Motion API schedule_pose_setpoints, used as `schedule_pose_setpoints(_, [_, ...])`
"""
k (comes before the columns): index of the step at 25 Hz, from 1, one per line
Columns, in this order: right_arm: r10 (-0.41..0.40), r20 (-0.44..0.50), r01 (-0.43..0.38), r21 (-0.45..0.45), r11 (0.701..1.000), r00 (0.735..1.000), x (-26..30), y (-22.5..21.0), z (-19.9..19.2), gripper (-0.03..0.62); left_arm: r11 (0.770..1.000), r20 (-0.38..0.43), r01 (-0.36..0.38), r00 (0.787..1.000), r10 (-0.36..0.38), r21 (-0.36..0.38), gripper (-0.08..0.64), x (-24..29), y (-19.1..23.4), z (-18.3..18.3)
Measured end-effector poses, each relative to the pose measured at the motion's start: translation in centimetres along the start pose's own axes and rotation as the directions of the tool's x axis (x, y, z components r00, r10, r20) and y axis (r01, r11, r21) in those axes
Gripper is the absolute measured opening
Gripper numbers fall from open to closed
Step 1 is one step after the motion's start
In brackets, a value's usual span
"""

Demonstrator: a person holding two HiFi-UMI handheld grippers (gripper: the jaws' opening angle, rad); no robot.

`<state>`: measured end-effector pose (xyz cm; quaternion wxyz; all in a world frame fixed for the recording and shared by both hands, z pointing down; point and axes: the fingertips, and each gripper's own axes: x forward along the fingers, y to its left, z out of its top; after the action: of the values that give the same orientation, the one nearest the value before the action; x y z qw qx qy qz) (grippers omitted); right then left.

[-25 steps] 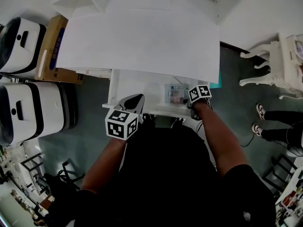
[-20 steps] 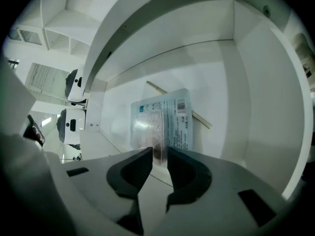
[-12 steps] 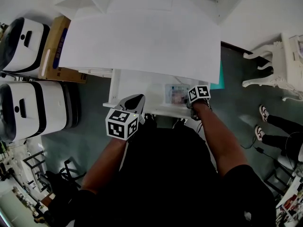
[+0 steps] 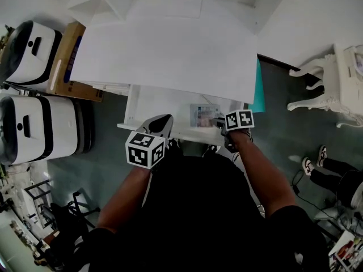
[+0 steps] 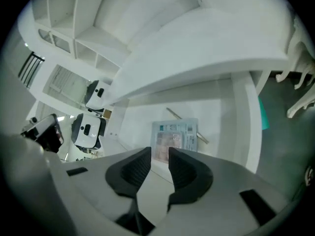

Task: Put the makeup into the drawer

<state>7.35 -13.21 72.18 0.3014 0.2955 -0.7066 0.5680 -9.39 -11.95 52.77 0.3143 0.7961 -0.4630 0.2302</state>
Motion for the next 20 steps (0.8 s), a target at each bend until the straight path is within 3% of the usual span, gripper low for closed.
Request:
schedule_pose_setpoints(3, [0.049, 0.129, -0.036, -0.099, 0.994, 0.99, -4.0, 1.9, 1.4, 0.106, 1.0, 0.013, -0.014, 1.0, 0.014, -0.007, 0.011, 0.1, -1.2, 0.1])
schedule_pose_setpoints(5, [0.107, 0.225, -0.072, -0.158, 0.985, 0.968, -7.1, 3.3, 2.5, 0.104, 0.999, 0.031, -0.03, 0.999, 0.03, -0.01, 0.011, 0.0, -1.8, 0.5])
schedule_pose_setpoints(9, [0.247, 0.41, -0.147, -0.262, 0.954, 0.878, -12.4, 5.9, 4.7, 0.041, 0.998, 0.082, -0.048, 0.995, 0.05, -0.028, 0.011, -0.8, -3.6, 1.6])
schedule_pose_setpoints(15, [0.371, 0.453, -0.208, -0.37, 0.906, 0.81, -15.6, 9.5, 5.4, 0.028, 0.999, 0.093, -0.037, 0.995, 0.037, -0.007, 0.011, -1.7, -6.5, 0.6])
schedule_pose_setpoints(16, [0.417, 0.459, -0.248, -0.384, 0.889, 0.785, -16.6, 10.9, 5.2, 0.028, 1.0, 0.089, -0.03, 0.996, 0.03, 0.004, 0.011, -1.9, -6.8, 0.4])
schedule_pose_setpoints(18, [0.528, 0.467, -0.347, -0.42, 0.839, 0.709, -19.1, 14.2, 4.5, 0.028, 1.0, 0.089, -0.012, 0.996, 0.011, 0.018, 0.011, -2.2, -7.0, 0.2])
schedule_pose_setpoints(20, [0.571, 0.49, -0.361, -0.461, 0.811, 0.659, -21.1, 16.6, 3.8, 0.029, 0.999, 0.102, 0.008, 0.995, -0.011, 0.033, 0.011, -2.5, -7.2, 0.4])
